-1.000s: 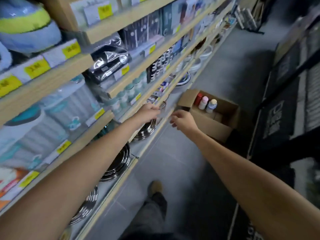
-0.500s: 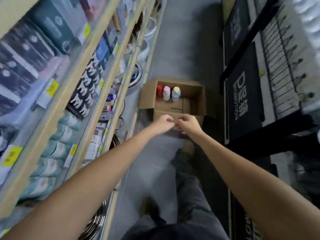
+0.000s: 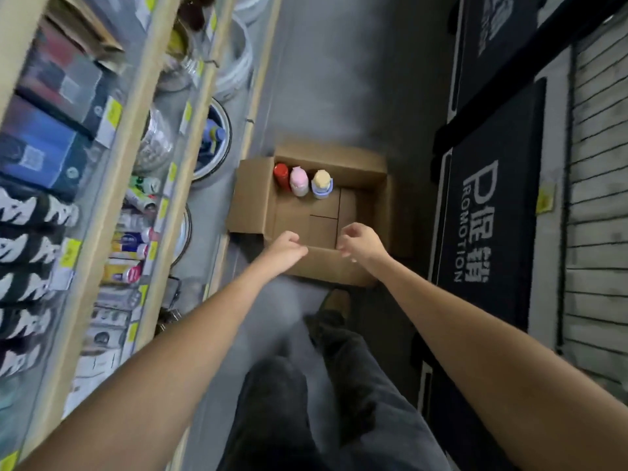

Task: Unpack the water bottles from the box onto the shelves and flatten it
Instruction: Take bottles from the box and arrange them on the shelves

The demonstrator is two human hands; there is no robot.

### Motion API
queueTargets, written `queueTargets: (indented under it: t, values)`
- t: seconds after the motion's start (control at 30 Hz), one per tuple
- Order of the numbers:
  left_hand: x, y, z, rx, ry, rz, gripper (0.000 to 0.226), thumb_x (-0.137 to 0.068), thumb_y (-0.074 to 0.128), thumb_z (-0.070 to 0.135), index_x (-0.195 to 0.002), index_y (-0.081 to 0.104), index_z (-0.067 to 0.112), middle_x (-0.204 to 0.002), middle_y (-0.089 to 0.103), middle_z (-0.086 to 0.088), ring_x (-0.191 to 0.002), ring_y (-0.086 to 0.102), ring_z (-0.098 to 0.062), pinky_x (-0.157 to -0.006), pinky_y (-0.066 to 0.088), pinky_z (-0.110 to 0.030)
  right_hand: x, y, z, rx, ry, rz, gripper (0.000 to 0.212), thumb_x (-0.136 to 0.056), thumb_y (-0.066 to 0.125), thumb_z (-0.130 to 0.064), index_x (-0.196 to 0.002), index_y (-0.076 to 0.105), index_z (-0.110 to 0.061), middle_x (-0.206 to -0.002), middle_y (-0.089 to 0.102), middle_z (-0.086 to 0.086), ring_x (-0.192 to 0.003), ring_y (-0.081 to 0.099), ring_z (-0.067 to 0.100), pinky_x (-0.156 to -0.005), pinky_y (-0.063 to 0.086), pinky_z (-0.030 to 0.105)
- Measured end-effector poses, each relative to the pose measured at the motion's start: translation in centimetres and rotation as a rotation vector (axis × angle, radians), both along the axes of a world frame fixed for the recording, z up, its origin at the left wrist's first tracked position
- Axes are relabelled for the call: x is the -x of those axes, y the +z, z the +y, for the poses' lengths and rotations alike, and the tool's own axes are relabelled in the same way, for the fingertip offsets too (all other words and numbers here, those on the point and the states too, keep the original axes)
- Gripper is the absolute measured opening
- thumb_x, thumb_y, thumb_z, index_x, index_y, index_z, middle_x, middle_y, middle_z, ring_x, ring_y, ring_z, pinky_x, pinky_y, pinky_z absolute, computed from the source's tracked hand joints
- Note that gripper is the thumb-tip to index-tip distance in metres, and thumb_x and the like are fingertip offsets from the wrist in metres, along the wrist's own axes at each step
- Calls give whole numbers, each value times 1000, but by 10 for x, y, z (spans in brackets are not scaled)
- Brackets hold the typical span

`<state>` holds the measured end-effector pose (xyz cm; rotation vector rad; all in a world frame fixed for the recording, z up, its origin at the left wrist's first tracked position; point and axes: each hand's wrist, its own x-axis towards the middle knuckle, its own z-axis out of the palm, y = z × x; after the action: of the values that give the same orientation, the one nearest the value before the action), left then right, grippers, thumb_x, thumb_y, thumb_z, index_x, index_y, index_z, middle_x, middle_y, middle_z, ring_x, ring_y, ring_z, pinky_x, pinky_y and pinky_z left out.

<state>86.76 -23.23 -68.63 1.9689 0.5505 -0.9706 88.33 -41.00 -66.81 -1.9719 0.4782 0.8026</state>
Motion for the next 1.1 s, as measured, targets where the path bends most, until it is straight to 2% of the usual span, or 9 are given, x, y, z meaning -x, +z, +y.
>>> queueTargets:
  t: [0.13, 0.27, 0.43, 0.6, 0.7, 0.83, 0.97, 1.03, 1.1]
  values:
    - [-48, -44, -4, 7, -32, 21, 50, -91, 55, 31, -136, 40, 15, -132, 55, 0, -116, 53, -19, -102, 40, -34, -54, -41, -8, -9, -65, 91, 33, -94, 49, -9, -128, 52, -5, -116, 62, 15, -94, 65, 25, -72, 53, 29]
    - [-97, -142, -15, 40, 95, 45, 55, -92, 56, 24, -141, 32, 17, -131, 53, 0, -102, 51, -13, -78, 39, -23, -103, -128, 0, 16, -113, 178, 36, -93, 52, -11, -129, 50, -6, -116, 62, 13, -99, 63, 25, -79, 52, 34]
    - [-139, -286, -30, 74, 207, 83, 71, -86, 60, 14, -146, 22, 19, -138, 48, -4, -111, 57, -27, -89, 49, -37, -151, -260, 15, 43, -152, 205, 40, -92, 52, -12, -131, 48, -7, -119, 61, 13, -104, 61, 28, -92, 52, 40]
    - [-192, -392, -28, 136, 362, -2, 87, -84, 64, 7, -149, 9, 20, -150, 30, -5, -131, 42, -26, -106, 40, -45, -198, -383, 20, 84, -117, 164, 47, -91, 53, -12, -136, 43, -9, -123, 58, 14, -101, 58, 25, -87, 49, 37]
    - [-228, -438, -26, 270, 373, -76, 84, -85, 60, 0, -150, 11, 17, -152, 23, 2, -134, 31, -13, -105, 36, -30, -221, -446, 20, 82, -133, 144, 60, -90, 57, -15, -144, 32, -13, -129, 52, 9, -111, 54, 22, -94, 48, 38]
    - [-263, -470, -32, 369, 260, -140, 76, -85, 54, -9, -145, 17, 19, -124, 34, 25, -111, 39, 6, -84, 37, -9, -248, -501, 15, -5, -213, 114, 76, -89, 60, -11, -151, 17, -16, -143, 41, 9, -122, 49, 21, -90, 46, 30]
    - [-281, -487, -36, 342, 236, -155, 82, -84, 51, -15, -149, 6, 7, -155, 19, -4, -141, 21, -13, -99, 24, -11, -276, -528, 14, -114, -269, 104, 80, -86, 58, -2, -152, 15, -20, -152, 32, 5, -131, 42, 21, -102, 44, 38]
    - [-285, -498, -37, 326, 222, -178, 79, -82, 50, -17, -148, 14, 6, -153, 24, -9, -134, 29, -12, -94, 31, -8, -284, -540, 17, -153, -264, 95, 81, -83, 54, 4, -151, 18, -22, -150, 35, 4, -134, 39, 21, -104, 42, 38]
    - [-286, -501, -38, 344, 253, -219, 68, -82, 49, -19, -142, 27, 3, -145, 36, -14, -118, 38, -9, -81, 41, -2, -284, -542, 19, -203, -239, 75, 75, -80, 51, 9, -144, 30, -25, -137, 46, -1, -124, 45, 19, -85, 50, 30]
